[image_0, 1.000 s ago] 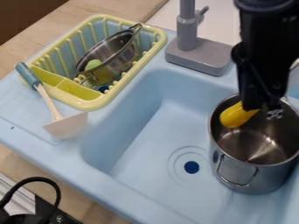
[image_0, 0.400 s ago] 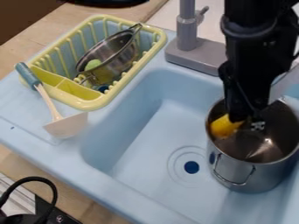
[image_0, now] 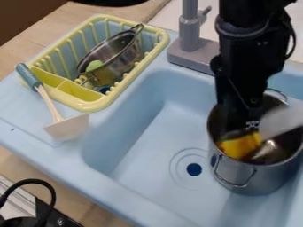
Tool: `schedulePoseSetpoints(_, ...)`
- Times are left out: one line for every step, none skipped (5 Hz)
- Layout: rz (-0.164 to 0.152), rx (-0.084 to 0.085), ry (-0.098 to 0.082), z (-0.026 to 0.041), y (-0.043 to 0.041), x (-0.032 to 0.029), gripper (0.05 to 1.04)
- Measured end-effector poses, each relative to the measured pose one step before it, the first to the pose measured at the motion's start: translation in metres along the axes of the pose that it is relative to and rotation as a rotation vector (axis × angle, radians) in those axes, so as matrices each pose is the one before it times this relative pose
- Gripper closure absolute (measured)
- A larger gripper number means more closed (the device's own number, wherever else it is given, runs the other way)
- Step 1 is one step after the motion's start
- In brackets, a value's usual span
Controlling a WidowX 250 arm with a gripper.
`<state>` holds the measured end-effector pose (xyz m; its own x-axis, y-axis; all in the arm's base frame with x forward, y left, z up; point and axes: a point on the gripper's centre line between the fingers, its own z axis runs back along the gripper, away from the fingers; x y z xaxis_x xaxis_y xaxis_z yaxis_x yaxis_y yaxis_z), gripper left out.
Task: Remove the yellow knife from the pan.
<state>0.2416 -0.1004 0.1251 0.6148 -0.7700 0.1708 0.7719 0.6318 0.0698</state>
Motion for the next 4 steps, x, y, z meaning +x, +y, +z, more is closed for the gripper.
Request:
schedulePoseSetpoints(0.0233, -0.0047, 0.0073, 0.00111, 0.00353, -0.00293, 0.129)
schedulePoseSetpoints(0.0168, 0.0164, -0.0175, 0.00683, 0.00294, -0.00136, 0.086)
schedulePoseSetpoints(0.0176, 0.0116, -0.0081, 0.00536, 0.00496, -0.00149, 0.086)
schedulePoseSetpoints(0.0569, 0.0191, 0.0132, 0.00234, 0.01112, -0.00600, 0.086)
